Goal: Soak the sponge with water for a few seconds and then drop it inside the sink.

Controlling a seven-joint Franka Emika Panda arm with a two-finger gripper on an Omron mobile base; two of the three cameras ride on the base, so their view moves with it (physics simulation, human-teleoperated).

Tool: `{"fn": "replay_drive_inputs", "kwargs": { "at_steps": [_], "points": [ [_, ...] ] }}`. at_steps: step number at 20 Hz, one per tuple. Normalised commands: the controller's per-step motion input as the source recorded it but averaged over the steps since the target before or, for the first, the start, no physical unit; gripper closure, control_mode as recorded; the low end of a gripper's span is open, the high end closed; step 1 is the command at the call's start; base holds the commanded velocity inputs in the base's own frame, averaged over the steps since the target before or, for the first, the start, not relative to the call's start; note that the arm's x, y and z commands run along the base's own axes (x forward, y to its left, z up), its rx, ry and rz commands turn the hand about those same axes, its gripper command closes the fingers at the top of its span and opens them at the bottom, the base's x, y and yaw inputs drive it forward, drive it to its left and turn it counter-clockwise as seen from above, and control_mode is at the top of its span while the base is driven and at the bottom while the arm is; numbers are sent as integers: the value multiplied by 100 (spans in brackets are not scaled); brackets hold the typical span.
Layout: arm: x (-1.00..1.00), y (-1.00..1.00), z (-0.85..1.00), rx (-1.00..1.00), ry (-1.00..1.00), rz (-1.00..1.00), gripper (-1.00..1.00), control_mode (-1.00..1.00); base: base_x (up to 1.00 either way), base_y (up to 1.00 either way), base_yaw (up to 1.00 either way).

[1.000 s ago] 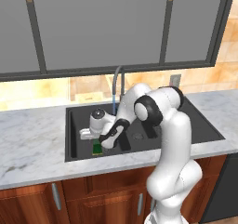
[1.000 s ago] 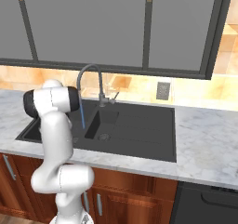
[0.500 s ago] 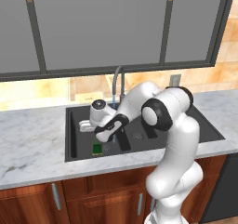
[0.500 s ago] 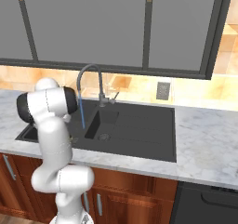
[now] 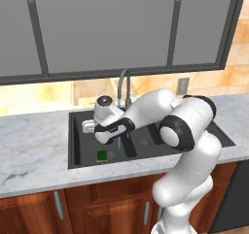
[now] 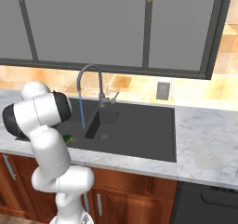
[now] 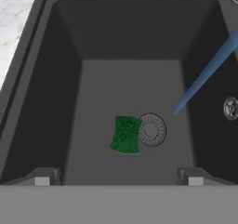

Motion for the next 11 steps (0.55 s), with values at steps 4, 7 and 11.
{"fn": "replay_drive_inputs", "kwargs": {
  "at_steps": [4,7,11],
  "points": [
    [-48,0,38,0,0,8,-100,-100,0,0,0],
    [-51,0,43,0,0,7,-100,-100,0,0,0],
    [-49,0,45,0,0,6,-100,-100,0,0,0]
  ]
}}
